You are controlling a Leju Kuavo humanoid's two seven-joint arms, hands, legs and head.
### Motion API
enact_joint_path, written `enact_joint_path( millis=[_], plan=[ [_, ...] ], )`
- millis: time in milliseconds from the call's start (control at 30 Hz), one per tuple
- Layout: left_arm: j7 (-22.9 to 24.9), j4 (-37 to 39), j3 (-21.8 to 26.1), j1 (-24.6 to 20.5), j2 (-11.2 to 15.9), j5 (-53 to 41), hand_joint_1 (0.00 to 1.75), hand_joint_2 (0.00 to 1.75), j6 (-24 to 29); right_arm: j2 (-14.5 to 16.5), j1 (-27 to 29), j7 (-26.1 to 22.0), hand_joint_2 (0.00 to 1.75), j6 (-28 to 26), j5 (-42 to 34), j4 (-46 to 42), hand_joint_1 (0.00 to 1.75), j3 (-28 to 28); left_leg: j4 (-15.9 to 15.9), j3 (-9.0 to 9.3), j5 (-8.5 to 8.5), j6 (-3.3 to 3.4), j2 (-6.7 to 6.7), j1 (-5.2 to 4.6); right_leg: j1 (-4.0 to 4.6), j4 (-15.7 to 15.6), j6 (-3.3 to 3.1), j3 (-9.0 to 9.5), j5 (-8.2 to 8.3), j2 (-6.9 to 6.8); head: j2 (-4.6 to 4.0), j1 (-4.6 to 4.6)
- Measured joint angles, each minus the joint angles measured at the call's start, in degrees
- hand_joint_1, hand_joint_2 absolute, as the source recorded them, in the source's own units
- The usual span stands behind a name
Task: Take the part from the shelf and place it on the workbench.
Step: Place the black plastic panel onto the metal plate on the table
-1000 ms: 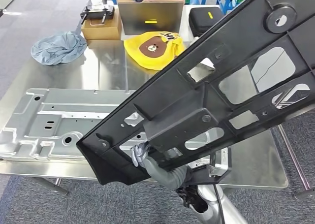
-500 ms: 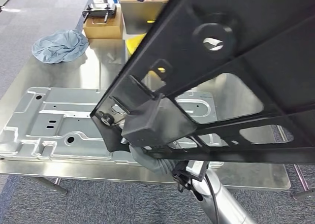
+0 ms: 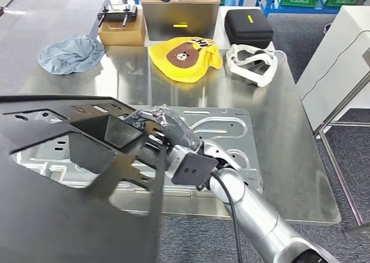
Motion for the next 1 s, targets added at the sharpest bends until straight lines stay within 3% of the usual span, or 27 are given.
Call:
enact_joint_path(
  millis=[400,1000],
  plan=[
    [0.15,0.00,-0.32,-0.18,-0.04,-2.18,0.00,1.75,-0.42,4.21,-9.45,6.71,1.75,-2.81,12.07,12.88,1.75,4.15,0.00,0.00,0.00,0.00,0.00,-0.01,-0.01,0.00,0.00,0.01,0.00,0.00,0.00,0.00],
    [0.53,0.00,-0.25,-0.15,-0.37,-5.32,0.00,1.75,-0.90,8.59,-14.15,16.19,1.75,-13.48,37.59,30.92,1.75,4.09,0.01,0.01,0.00,0.00,0.00,-0.01,-0.01,0.00,0.00,0.01,0.00,-0.01,0.00,0.00]
  ],
)
